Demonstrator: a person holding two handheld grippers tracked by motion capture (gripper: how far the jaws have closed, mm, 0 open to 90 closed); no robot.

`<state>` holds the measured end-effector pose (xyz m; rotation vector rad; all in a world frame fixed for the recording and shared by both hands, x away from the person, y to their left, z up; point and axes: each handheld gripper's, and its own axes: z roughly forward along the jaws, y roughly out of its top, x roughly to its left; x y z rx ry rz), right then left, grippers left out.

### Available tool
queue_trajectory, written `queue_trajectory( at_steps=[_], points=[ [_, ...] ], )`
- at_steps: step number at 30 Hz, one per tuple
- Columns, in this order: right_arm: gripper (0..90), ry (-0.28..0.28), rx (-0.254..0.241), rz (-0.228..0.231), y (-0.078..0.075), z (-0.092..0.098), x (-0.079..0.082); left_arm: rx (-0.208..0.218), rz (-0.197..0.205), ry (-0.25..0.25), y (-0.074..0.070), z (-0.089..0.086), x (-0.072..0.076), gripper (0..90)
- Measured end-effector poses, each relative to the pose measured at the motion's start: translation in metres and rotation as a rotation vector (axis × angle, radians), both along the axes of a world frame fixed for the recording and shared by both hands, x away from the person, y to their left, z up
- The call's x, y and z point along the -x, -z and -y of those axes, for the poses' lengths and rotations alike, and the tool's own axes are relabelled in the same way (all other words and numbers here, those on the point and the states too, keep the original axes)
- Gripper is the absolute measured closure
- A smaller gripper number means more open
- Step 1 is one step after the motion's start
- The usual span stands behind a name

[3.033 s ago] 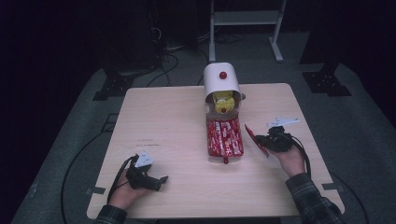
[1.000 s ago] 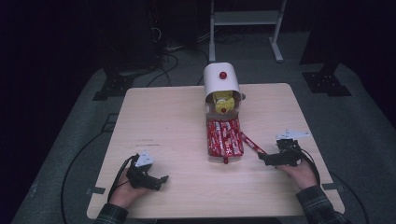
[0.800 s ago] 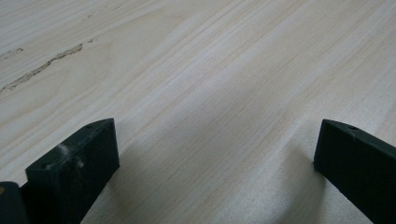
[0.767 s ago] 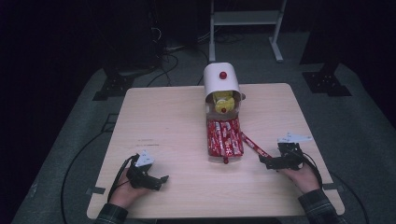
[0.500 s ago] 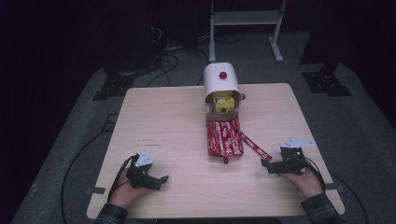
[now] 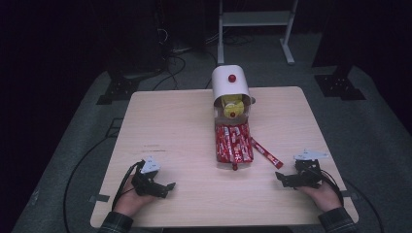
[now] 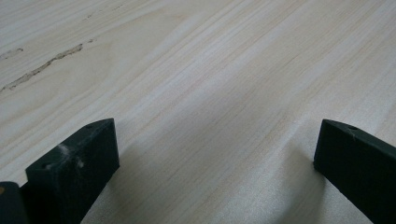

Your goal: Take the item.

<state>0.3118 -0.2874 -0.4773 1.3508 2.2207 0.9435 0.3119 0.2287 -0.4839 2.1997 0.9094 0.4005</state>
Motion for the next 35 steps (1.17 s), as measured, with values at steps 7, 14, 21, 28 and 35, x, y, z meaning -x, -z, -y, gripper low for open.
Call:
queue_trajectory(
  at_steps=[7, 14, 21, 28, 35],
  points=[
    [1.1, 0.016, 0.033, -0.017, 0.005, 0.001, -0.001, 0.000, 0.000, 0.000, 0.000, 0.000, 0.000, 0.0],
    [1.1, 0.007, 0.015, 0.013, 0.010, 0.004, 0.001, 0.000, 0.000, 0.000, 0.000, 0.000, 0.000, 0.0],
    [1.1, 0.003, 0.010, 0.017, 0.011, 0.005, 0.001, 0.000, 0.000, 0.000, 0.000, 0.000, 0.000, 0.0],
    [1.1, 0.005, 0.010, 0.017, 0.011, 0.005, 0.002, 0.000, 0.000, 0.000, 0.000, 0.000, 0.000, 0.0],
    [1.1, 0.011, 0.010, 0.017, 0.011, 0.004, 0.002, 0.000, 0.000, 0.000, 0.000, 0.000, 0.000, 0.0]
  ],
)
